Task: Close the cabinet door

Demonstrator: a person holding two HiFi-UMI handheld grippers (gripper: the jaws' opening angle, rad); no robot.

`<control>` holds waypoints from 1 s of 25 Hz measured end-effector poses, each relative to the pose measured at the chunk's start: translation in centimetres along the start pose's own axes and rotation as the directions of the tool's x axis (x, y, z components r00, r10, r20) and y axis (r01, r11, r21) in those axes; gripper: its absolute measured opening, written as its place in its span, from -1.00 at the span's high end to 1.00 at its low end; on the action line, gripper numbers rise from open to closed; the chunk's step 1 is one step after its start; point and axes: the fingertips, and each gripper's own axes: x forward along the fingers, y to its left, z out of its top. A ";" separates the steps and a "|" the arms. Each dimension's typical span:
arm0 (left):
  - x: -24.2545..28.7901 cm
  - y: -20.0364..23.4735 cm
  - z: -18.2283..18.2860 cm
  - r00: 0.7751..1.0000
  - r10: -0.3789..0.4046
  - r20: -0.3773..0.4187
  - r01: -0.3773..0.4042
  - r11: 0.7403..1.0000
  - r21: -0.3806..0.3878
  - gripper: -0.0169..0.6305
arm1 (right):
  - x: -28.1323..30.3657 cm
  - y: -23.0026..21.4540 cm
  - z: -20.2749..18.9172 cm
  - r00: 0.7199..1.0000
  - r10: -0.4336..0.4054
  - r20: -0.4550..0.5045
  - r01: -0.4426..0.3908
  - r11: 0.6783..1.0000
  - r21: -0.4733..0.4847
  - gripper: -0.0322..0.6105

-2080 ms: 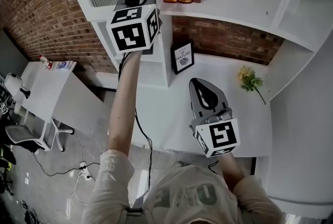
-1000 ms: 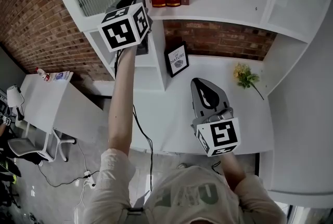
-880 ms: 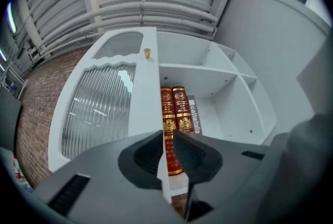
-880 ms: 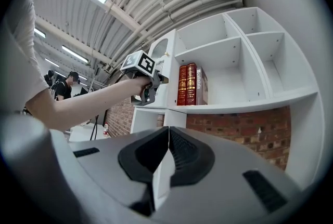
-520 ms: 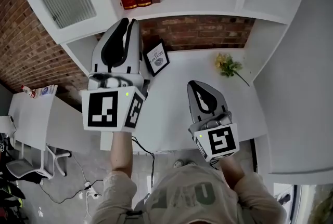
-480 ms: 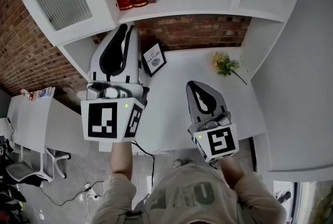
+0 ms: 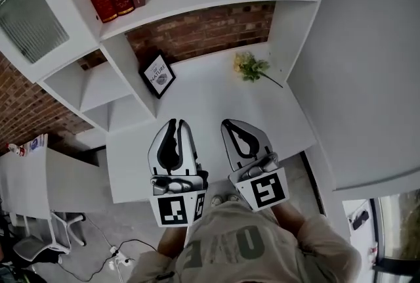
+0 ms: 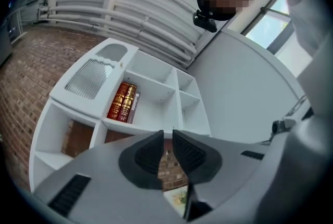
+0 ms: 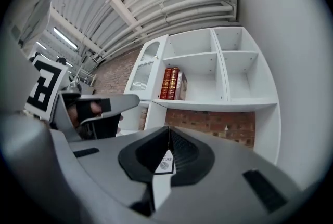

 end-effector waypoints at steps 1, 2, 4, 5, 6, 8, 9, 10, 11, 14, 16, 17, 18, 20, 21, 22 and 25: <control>-0.4 -0.4 -1.1 1.000 0.005 -0.016 -0.005 1.000 -0.001 0.76 | -0.3 -0.2 -0.3 1.000 -0.008 -0.007 0.008 1.000 0.009 0.85; -0.7 -0.9 -2.0 0.999 0.006 -0.034 -0.006 1.000 0.004 0.77 | -0.7 -0.4 -0.6 1.000 -0.014 -0.015 0.014 1.000 0.017 0.85; -0.9 -1.7 -3.5 0.997 0.002 -0.073 0.000 1.000 0.017 0.80 | -1.2 -0.6 -1.1 0.999 -0.019 -0.034 0.019 1.000 0.019 0.85; -0.9 -1.9 -3.9 0.996 -0.001 -0.089 0.003 1.000 0.022 0.82 | -1.3 -0.8 -1.4 0.999 -0.021 -0.043 0.021 1.000 0.013 0.85; -0.8 -2.1 -4.1 0.995 0.000 -0.100 0.003 1.000 0.028 0.84 | -1.4 -0.9 -1.5 0.998 -0.025 -0.051 0.026 1.000 0.006 0.85; -0.7 -2.2 -4.5 0.993 0.005 -0.117 0.001 0.999 0.054 0.90 | -1.5 -1.3 -1.8 0.997 -0.039 -0.064 0.039 0.999 0.001 0.85; -0.7 -2.2 -4.6 0.992 0.007 -0.126 0.001 0.998 0.066 0.91 | -1.6 -1.4 -1.9 0.997 -0.046 -0.067 0.046 0.999 0.000 0.85; -0.6 -2.2 -4.8 0.991 0.009 -0.133 0.001 0.997 0.072 0.91 | -1.7 -1.7 -2.0 0.996 -0.052 -0.068 0.052 0.999 -0.005 0.85; -0.6 -2.1 -4.9 0.990 0.011 -0.139 -0.001 0.997 0.072 0.91 | -1.8 -1.9 -2.2 0.996 -0.057 -0.068 0.056 0.998 -0.013 0.85; -0.8 -1.9 -4.8 0.990 0.023 -0.142 -0.013 0.997 0.072 0.91 | -1.9 -2.0 -2.3 0.997 -0.052 -0.065 0.051 0.999 -0.018 0.85; -0.9 -1.8 -4.7 0.990 0.030 -0.140 -0.020 0.997 0.074 0.91 | -1.8 -2.0 -2.3 0.997 -0.045 -0.067 0.045 0.999 -0.012 0.85; -0.9 -1.8 -4.6 0.990 0.033 -0.138 -0.024 0.997 0.073 0.91 | -1.7 -2.0 -2.3 0.997 -0.042 -0.066 0.042 0.999 -0.006 0.85; -0.9 -1.8 -4.6 0.990 0.035 -0.136 -0.025 0.997 0.072 0.91 | -1.6 -1.9 -2.3 0.997 -0.038 -0.064 0.038 0.999 0.004 0.85; -1.1 -1.8 -4.5 0.991 0.031 -0.126 -0.022 0.997 0.073 0.91 | -1.5 -1.9 -2.3 0.998 -0.033 -0.059 0.034 0.999 0.013 0.85; -1.2 -1.8 -4.6 0.992 0.030 -0.123 -0.021 0.997 0.076 0.91 | -1.5 -2.1 -2.4 0.998 -0.035 -0.057 0.035 0.999 0.005 0.85; -1.3 -1.8 -4.6 0.992 0.030 -0.123 -0.020 0.996 0.082 0.91 | -1.5 -2.2 -2.5 0.998 -0.037 -0.058 0.036 0.999 -0.003 0.85; -1.6 -1.7 -5.0 0.990 0.038 -0.139 -0.026 0.996 0.086 0.91 | -1.3 -2.2 -2.9 0.997 -0.037 -0.070 0.037 0.999 -0.005 0.85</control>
